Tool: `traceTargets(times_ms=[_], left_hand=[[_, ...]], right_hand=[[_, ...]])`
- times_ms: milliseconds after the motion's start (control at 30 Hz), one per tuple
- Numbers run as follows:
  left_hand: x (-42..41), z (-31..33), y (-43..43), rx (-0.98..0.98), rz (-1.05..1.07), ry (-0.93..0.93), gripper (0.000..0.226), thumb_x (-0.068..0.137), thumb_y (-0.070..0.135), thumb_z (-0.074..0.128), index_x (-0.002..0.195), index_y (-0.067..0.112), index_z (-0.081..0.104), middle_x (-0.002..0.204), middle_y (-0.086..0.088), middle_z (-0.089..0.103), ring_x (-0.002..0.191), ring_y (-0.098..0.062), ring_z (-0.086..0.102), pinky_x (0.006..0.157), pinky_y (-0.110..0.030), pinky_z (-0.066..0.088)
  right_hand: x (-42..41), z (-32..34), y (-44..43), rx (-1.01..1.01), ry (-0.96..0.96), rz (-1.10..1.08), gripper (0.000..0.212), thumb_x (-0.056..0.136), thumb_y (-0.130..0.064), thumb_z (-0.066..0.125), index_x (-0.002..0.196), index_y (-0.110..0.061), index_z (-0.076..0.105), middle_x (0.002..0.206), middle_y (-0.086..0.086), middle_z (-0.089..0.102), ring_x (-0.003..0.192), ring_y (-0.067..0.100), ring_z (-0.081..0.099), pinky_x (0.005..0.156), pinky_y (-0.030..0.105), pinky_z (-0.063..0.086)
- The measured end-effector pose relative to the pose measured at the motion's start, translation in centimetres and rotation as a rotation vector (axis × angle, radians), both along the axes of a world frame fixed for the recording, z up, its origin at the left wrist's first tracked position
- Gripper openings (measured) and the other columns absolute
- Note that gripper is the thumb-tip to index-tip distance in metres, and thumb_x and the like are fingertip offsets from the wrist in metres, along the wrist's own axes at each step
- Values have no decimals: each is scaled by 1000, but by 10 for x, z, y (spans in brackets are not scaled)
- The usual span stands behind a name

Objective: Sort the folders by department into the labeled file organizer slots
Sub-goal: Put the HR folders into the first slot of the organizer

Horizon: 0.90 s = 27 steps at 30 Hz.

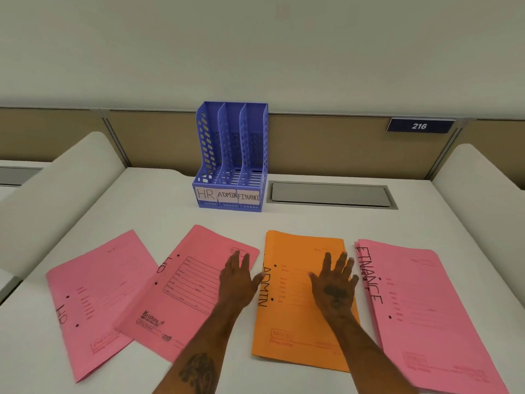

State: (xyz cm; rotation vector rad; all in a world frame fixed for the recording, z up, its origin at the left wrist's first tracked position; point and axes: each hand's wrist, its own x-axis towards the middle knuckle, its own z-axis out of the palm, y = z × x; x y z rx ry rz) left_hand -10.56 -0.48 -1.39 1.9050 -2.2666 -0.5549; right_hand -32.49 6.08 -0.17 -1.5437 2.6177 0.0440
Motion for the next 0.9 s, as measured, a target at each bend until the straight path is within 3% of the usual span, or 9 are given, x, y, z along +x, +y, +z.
traceTargets(times_ms=[100, 267, 400, 533, 900], left_hand=[[32, 9, -1, -78, -24, -124, 86, 95, 68, 32, 158, 23, -7, 164, -9, -20, 151, -30, -18, 118, -53, -6], [95, 20, 4, -175, -26, -267, 90, 93, 73, 24, 149, 29, -30, 157, -8, -37, 144, -30, -34, 111, -54, -22], [141, 26, 4, -218, -6, -320, 90, 92, 74, 24, 150, 30, -29, 156, -9, -39, 144, -30, -36, 111, -55, -24], [182, 28, -6, -225, -22, -348, 86, 87, 76, 9, 150, 29, -27, 156, -9, -39, 145, -31, -34, 112, -56, -21], [263, 5, -47, -129, -199, -269, 88, 85, 78, 5, 149, 29, -30, 154, -7, -42, 143, -29, -37, 112, -54, -22]], right_hand=[[28, 9, -10, -167, -37, 121, 84, 87, -70, 3, 153, -18, 10, 159, 26, 6, 146, 46, 7, 110, 63, 22], [76, 16, -22, -207, -96, 252, 87, 85, -74, 5, 154, -22, 12, 160, 23, 1, 146, 44, 4, 109, 66, 20], [112, 14, -30, -181, -93, 303, 89, 81, -78, -1, 153, -26, -3, 160, 20, -12, 146, 41, -11, 113, 64, 8], [143, 10, -36, -187, -100, 308, 88, 79, -80, -6, 152, -30, -11, 158, 17, -20, 145, 38, -20, 113, 62, -1], [248, -12, -33, -110, -78, 149, 85, 80, -77, -6, 149, -29, -16, 157, 18, -26, 144, 37, -24, 115, 60, 9]])
